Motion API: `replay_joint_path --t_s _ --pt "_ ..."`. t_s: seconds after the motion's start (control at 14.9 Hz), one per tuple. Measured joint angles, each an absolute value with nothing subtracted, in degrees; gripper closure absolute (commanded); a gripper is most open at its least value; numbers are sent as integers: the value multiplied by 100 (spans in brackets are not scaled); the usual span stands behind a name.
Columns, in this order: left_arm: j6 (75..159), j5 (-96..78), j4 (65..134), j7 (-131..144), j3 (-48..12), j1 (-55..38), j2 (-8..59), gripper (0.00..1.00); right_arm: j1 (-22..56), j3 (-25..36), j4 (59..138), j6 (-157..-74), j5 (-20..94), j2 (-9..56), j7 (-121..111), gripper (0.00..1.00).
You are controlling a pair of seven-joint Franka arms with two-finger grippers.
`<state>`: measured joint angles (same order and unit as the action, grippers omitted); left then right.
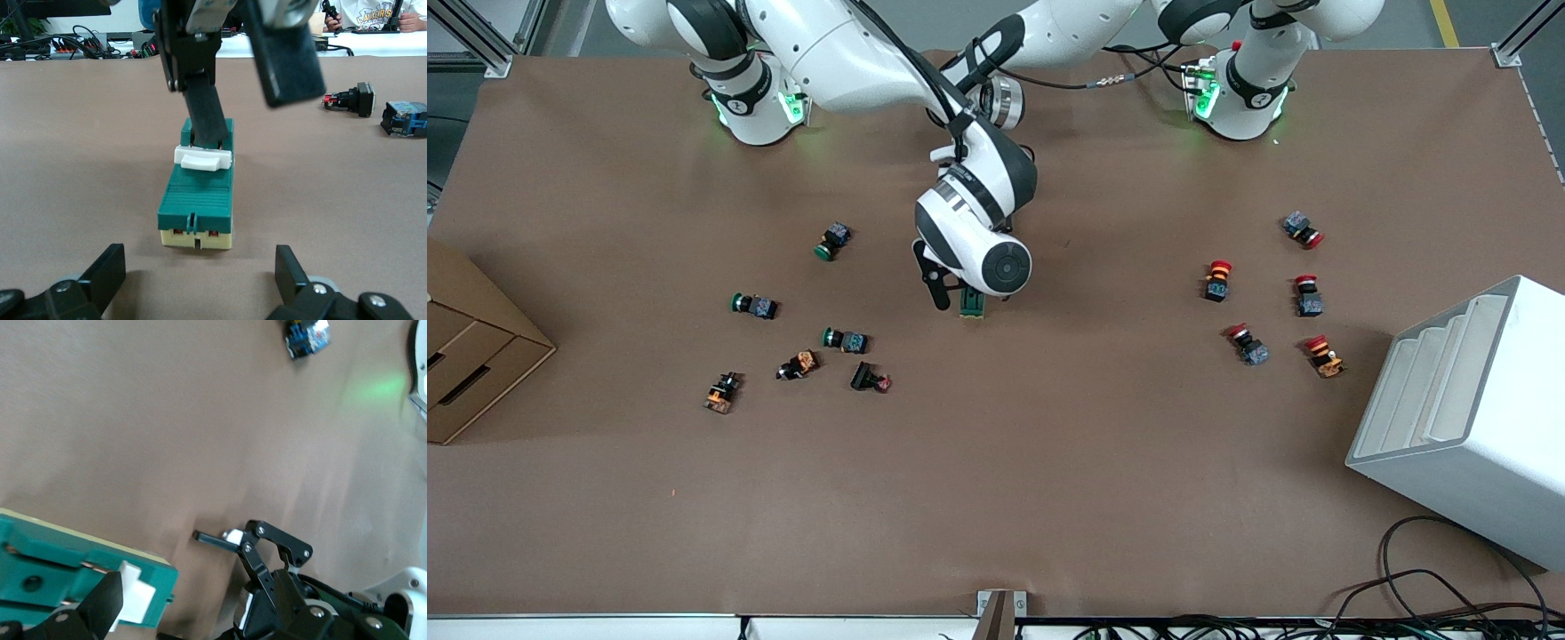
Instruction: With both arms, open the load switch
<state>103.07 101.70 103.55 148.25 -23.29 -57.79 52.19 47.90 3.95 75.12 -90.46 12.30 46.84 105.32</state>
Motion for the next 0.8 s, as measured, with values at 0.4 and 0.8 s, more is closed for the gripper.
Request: replay_joint_path --t_s 0.4,0.8 --pt "10301 10173 10351 14809 -2328 -5780 5220 2 4110 526 7357 -8987 626 4191 8394 0" --pt "10337 9737 10172 14224 -2349 -5745 5180 2 3099 554 7424 -8879 532 3583 6108 0"
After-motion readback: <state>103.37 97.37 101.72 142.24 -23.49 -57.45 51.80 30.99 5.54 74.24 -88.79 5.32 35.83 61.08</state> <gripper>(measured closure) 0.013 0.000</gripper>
